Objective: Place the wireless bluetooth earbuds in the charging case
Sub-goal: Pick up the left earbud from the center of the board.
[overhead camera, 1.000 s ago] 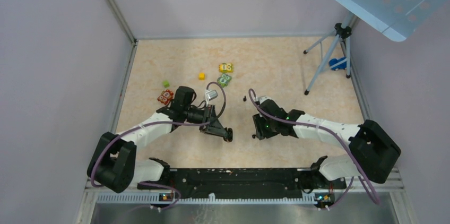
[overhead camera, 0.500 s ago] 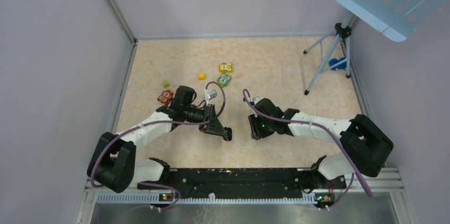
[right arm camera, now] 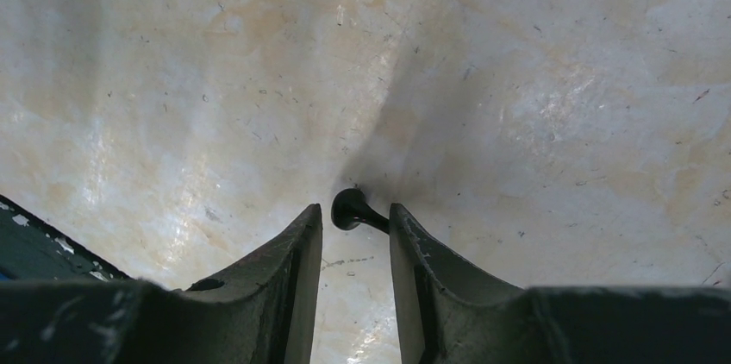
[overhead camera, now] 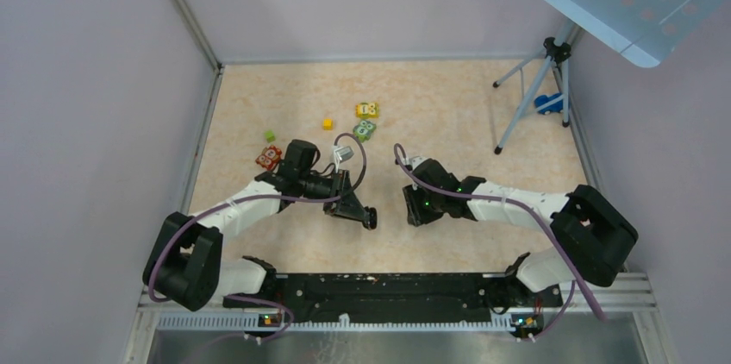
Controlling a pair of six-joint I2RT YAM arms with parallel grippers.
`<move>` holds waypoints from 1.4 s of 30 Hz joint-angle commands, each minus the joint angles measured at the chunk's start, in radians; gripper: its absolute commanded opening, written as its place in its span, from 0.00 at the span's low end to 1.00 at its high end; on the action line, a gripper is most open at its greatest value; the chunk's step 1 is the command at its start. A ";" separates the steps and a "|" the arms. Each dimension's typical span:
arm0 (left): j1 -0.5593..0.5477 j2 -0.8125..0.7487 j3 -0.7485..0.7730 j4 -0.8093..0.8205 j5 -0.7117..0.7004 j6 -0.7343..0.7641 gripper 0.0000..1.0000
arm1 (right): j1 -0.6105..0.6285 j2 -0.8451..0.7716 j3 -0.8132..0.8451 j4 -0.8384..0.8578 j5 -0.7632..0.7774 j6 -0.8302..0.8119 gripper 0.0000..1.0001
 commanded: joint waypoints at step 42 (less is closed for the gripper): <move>-0.002 0.019 0.023 0.039 0.027 0.034 0.00 | -0.006 -0.042 -0.023 0.024 0.029 0.110 0.00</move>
